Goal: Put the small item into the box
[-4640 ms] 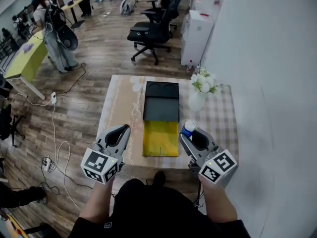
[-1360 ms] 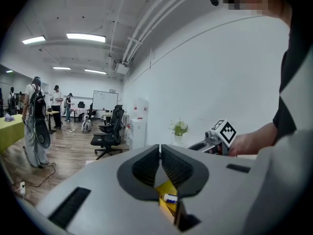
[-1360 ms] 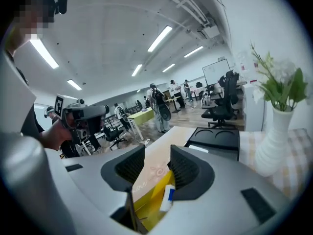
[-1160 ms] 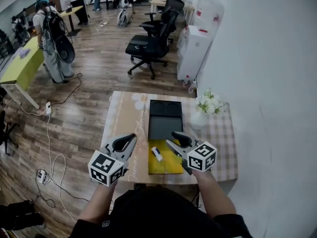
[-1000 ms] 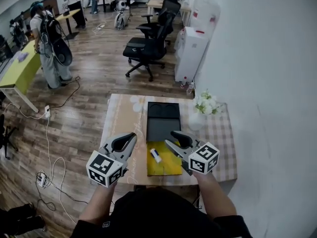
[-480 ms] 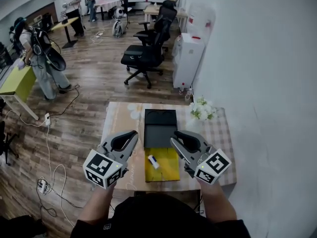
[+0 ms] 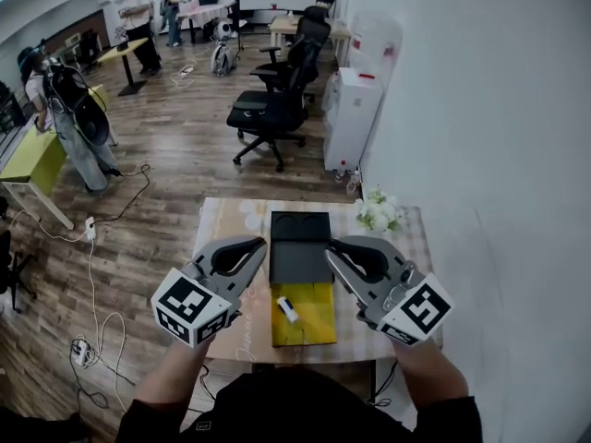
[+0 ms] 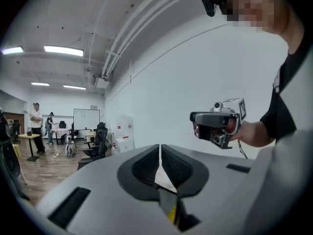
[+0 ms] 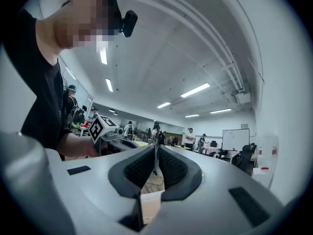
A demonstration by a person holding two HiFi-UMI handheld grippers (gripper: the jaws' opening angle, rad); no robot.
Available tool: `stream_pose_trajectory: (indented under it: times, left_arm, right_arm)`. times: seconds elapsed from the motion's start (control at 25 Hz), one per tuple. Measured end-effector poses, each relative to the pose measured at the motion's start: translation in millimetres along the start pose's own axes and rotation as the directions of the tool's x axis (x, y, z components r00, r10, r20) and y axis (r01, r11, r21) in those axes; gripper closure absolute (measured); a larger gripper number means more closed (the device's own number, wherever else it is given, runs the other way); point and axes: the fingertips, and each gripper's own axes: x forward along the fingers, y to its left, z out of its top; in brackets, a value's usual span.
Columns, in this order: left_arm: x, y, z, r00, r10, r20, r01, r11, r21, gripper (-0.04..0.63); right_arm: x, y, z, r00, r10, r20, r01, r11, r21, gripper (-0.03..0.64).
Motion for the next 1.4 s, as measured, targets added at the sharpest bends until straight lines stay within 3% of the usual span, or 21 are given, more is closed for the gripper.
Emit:
stream_pose_trajectory:
  times: [0.08, 0.32, 0.52, 0.8, 1.4]
  left_arm:
    - [1, 7, 6, 1.0, 0.012, 0.01, -0.012, 1.0, 0.022, 0.572]
    - [8, 43, 7, 0.991, 0.126, 0.051, -0.128, 0.991, 0.033, 0.571]
    - [2, 48, -16, 0.984, 0.174, 0.028, -0.174, 0.985, 0.011, 0.571]
    - [-6, 28, -39, 0.989, 0.151, 0.003, -0.151, 0.988, -0.043, 0.571]
    - [-13, 32, -32, 0.986, 0.167, 0.02, -0.166, 0.984, -0.06, 0.572]
  right_arm:
    - [6, -10, 11, 0.999, -0.017, 0.033, 0.018, 1.0, -0.016, 0.569]
    - [3, -55, 11, 0.96, -0.246, 0.132, 0.241, 0.969, 0.053, 0.571]
    - [-4, -40, -10, 0.97, -0.218, 0.11, 0.207, 0.972, 0.108, 0.577]
    - [-8, -20, -29, 0.976, -0.205, 0.079, 0.192, 0.97, 0.148, 0.58]
    - [-1, -13, -34, 0.98, -0.192, 0.061, 0.18, 0.971, 0.157, 0.581]
